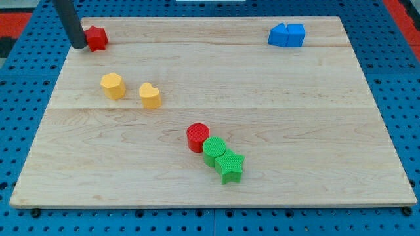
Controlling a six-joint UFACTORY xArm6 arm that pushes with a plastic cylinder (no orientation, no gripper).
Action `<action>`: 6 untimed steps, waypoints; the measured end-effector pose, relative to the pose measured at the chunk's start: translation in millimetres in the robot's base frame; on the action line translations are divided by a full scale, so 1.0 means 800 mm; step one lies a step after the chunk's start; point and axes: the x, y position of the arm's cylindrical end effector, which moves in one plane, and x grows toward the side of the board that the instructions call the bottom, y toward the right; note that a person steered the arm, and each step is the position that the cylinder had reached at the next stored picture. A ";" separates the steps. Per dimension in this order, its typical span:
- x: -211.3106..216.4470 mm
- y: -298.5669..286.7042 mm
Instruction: Place your hand in between yellow heart and red circle
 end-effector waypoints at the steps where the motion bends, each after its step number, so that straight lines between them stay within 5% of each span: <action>1: -0.003 0.041; 2: 0.050 0.047; 5: 0.126 0.397; 6: 0.207 0.389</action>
